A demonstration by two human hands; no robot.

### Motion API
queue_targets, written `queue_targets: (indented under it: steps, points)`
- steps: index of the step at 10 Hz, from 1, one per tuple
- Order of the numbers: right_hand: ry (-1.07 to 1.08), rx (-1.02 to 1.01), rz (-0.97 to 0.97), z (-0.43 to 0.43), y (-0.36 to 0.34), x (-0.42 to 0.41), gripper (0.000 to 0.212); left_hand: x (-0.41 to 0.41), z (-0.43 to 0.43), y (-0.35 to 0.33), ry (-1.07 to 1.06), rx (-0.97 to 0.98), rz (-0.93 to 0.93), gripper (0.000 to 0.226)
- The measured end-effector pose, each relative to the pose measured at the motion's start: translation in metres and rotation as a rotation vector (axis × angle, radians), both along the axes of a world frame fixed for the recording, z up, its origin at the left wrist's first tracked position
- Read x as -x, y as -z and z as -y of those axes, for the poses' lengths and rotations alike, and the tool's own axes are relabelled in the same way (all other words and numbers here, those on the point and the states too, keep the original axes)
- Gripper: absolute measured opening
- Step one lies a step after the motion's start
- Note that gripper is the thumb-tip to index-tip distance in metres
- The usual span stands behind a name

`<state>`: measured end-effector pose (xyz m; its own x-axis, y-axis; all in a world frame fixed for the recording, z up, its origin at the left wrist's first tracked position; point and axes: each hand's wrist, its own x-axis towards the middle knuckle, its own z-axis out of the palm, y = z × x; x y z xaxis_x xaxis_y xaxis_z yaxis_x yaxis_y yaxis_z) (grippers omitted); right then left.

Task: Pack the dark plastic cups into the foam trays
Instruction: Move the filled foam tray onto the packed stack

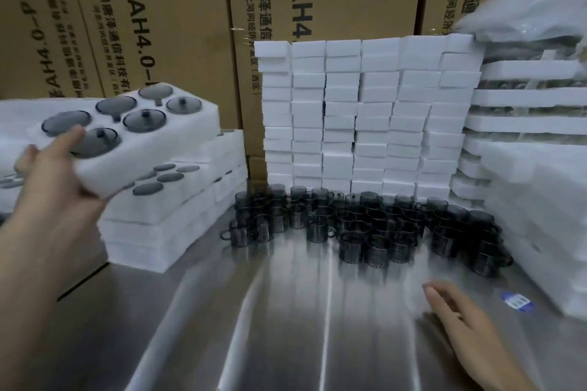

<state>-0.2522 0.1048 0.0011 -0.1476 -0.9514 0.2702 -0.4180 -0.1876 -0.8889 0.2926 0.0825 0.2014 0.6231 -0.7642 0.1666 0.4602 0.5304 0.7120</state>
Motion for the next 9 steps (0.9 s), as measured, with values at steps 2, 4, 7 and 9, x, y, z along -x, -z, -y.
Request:
queue_targets:
  steps: [2,4,7,9]
  points:
    - [0.015,-0.071,-0.051,-0.001,0.002,-0.001,0.009,-0.028,0.038,-0.011,-0.255,-0.326,-0.038,0.075]
    - [0.081,-0.075,-0.043,0.003,0.006,0.002,0.029,-0.024,0.081,-0.002,-0.117,-0.401,-0.064,0.064]
    - [0.117,-0.079,-0.057,0.011,0.005,0.004,0.012,-0.028,0.12,0.004,-0.33,-0.46,-0.099,0.088]
    - [0.103,-0.075,-0.081,0.01,0.0,-0.001,0.013,-0.027,0.104,-0.009,-0.337,-0.488,0.106,0.059]
